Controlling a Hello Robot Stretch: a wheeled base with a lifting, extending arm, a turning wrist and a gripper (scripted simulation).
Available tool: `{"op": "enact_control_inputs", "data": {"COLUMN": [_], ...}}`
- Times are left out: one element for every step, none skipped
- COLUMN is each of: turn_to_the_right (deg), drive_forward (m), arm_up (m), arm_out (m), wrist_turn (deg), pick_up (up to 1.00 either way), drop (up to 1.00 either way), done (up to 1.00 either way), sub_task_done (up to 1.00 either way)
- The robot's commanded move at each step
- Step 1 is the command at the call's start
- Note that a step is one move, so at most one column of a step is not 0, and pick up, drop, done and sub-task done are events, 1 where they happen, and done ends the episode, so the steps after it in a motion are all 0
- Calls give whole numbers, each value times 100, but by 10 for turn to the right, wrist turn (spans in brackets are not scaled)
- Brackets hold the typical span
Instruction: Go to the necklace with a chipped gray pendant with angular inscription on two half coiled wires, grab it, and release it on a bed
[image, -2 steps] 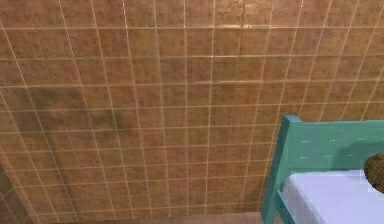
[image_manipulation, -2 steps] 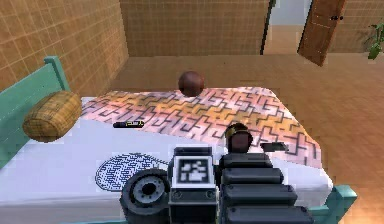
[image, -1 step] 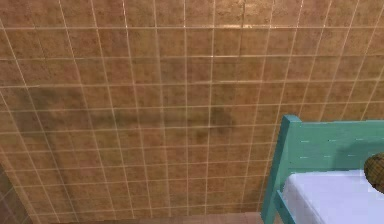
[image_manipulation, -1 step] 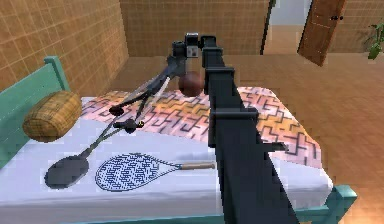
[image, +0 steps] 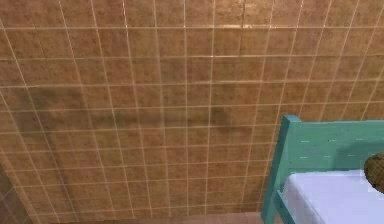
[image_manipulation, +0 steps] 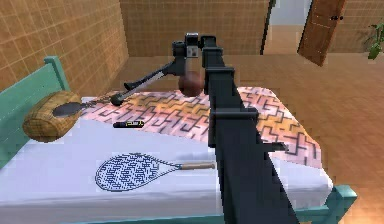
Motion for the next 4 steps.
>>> {"op": "enact_control_inputs", "data": {"turn_to_the_right": [0, 0, 0, 0], "drive_forward": [0, 0, 0, 0], "arm_up": [0, 0, -24, -32], "arm_out": [0, 0, 0, 0], "wrist_turn": [450, 150, 0, 0], "pick_up": [0, 0, 0, 0], "drop": [0, 0, 0, 0], "done": [0, 0, 0, 0], "sub_task_done": [0, 0, 0, 0]}}
